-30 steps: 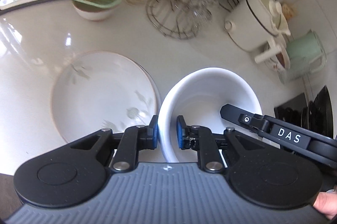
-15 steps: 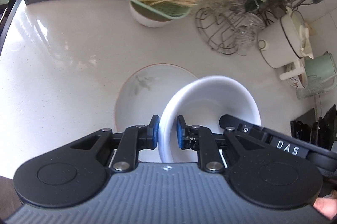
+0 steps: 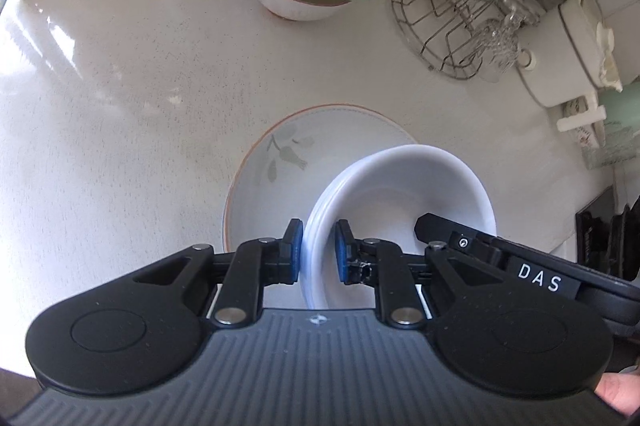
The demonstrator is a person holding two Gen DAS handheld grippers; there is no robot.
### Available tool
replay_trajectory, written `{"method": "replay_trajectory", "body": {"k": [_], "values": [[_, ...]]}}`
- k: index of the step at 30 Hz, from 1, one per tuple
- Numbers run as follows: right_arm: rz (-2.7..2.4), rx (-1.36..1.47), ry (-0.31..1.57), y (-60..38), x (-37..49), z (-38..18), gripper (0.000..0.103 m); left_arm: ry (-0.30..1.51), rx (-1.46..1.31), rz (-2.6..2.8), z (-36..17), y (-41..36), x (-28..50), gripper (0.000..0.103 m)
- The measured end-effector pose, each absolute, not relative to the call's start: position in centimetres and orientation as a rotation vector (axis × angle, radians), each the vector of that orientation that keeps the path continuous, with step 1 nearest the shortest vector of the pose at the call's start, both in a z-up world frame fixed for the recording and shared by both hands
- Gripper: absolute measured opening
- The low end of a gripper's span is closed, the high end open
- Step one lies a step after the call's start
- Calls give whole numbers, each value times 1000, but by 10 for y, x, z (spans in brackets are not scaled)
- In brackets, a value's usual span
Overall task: Organize plates and bowls
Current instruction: 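Lower the white bowl onto the leaf-pattern plate stack with the left tool, then open the left tool to release the white bowl rim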
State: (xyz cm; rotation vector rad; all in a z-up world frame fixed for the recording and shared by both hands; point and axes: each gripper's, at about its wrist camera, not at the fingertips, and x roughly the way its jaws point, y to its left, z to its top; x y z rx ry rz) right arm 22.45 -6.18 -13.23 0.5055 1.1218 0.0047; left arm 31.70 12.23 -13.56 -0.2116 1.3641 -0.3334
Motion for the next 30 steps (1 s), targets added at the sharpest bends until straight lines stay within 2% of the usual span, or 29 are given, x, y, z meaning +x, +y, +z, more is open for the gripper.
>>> {"method": "replay_trajectory", "body": {"k": [13, 22, 24, 26, 30], "values": [[-30, 476, 1145, -60, 235, -160, 21, 1393, -164, -325, -157, 112, 328, 20], [-30, 483, 1138, -64, 236, -164, 23, 1362, -148, -345, -146, 116, 325, 22], [-25, 481, 1122, -64, 235, -160, 29, 1353, -146, -341, -141, 119, 323, 25], [-20, 473, 1102, -63, 234, -155, 48, 1340, -150, -334, -135, 122, 320, 31], [16, 461, 1063, -61, 228, -140, 49, 1283, -125, -321, -113, 127, 312, 33]]}}
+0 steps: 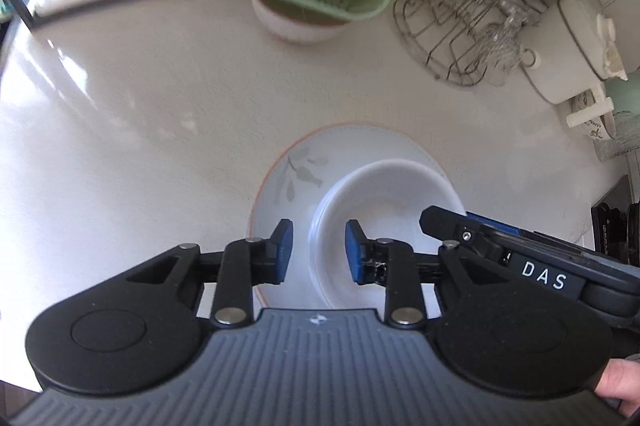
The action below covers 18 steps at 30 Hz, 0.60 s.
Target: Organize plates and bowls
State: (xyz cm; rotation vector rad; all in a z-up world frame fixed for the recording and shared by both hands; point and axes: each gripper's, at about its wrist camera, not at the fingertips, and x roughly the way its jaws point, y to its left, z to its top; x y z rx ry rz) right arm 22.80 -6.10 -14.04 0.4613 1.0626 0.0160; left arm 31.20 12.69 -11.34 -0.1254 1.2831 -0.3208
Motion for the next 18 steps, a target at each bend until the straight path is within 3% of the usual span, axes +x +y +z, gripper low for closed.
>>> {"method": "replay_trajectory", "body": {"k": [6, 18], "values": [[37, 446, 990, -61, 212, -113, 49, 1157, -5, -325, -64, 122, 287, 33], [143, 424, 829, -75, 161, -60, 50, 951, -106, -173, 16, 125, 210, 33]]}}
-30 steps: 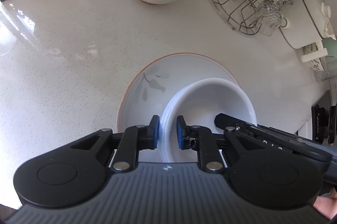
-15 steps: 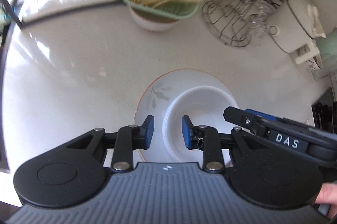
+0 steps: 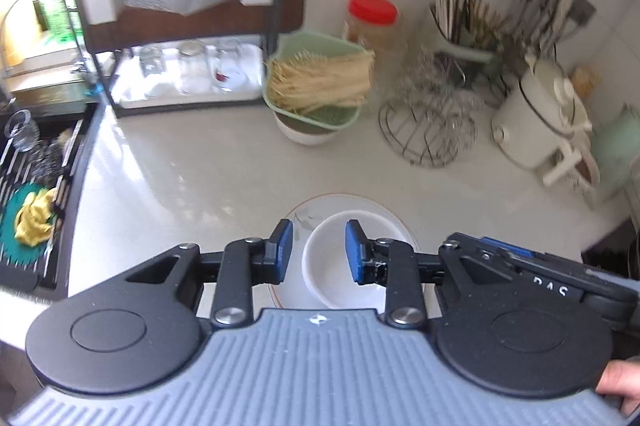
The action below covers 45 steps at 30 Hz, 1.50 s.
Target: Organize plates and bowls
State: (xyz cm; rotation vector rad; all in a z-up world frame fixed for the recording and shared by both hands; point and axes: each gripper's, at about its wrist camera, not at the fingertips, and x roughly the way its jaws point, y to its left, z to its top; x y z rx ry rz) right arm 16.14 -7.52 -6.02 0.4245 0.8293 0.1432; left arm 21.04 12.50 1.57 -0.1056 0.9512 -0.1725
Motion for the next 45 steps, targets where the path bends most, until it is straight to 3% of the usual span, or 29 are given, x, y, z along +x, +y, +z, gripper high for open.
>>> {"method": "replay_trajectory", "body": {"k": [14, 21, 25, 34, 36, 38, 40, 43, 45], "values": [[202, 313, 611, -98, 105, 6, 50, 826, -100, -148, 58, 102, 132, 36], [181, 259, 529, -90, 76, 24, 50, 790, -83, -193, 64, 101, 105, 54], [158, 255, 486, -88, 57, 26, 63, 778, -91, -175, 64, 106, 89, 75], [146, 241, 477, -78, 15, 16, 62, 781, -60, -204, 55, 114, 44, 94], [137, 228, 463, -77, 7, 16, 68, 788, -54, -211, 51, 115, 36, 95], [91, 203, 431, -76, -4, 15, 89, 800, -32, -213, 50, 117, 27, 97], [60, 203, 422, -75, -13, 14, 90, 793, -17, -207, 49, 123, 19, 98], [68, 199, 436, -71, -23, 10, 103, 776, -11, -187, 50, 130, 11, 99], [72, 203, 451, -67, -29, 7, 103, 773, -20, -187, 51, 133, 7, 99]]}}
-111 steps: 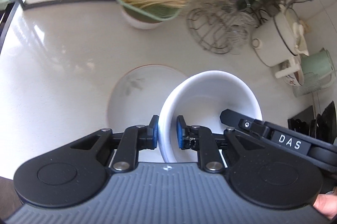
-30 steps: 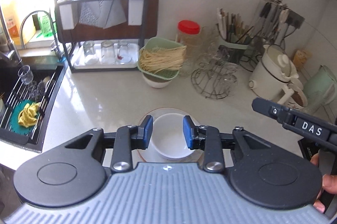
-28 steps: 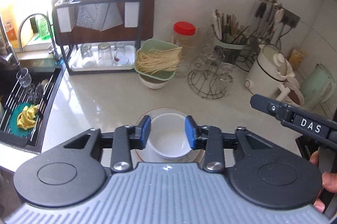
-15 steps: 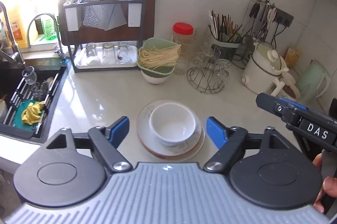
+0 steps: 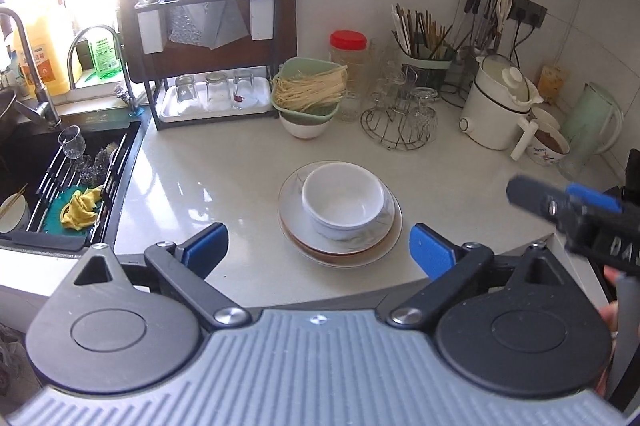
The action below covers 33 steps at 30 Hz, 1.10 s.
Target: Organize plates and bowls
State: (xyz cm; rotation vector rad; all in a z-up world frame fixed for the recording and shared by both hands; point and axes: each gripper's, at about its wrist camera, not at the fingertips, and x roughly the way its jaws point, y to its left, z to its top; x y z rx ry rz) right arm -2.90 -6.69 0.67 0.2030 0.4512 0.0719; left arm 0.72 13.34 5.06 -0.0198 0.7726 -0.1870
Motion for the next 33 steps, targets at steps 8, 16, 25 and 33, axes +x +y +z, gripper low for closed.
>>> {"method": "replay_trajectory", "body": {"k": [8, 16, 25, 33], "values": [[55, 180, 486, -56, -51, 1, 103, 777, 16, -176, 55, 141, -3, 99], [51, 186, 491, -50, -68, 6, 103, 786, 8, -163, 59, 156, -14, 100], [46, 182, 457, -42, -87, 9, 103, 757, 12, -177, 58, 158, -37, 101], [39, 164, 428, -36, -99, 6, 103, 737, -7, -154, 51, 168, -55, 101]]}}
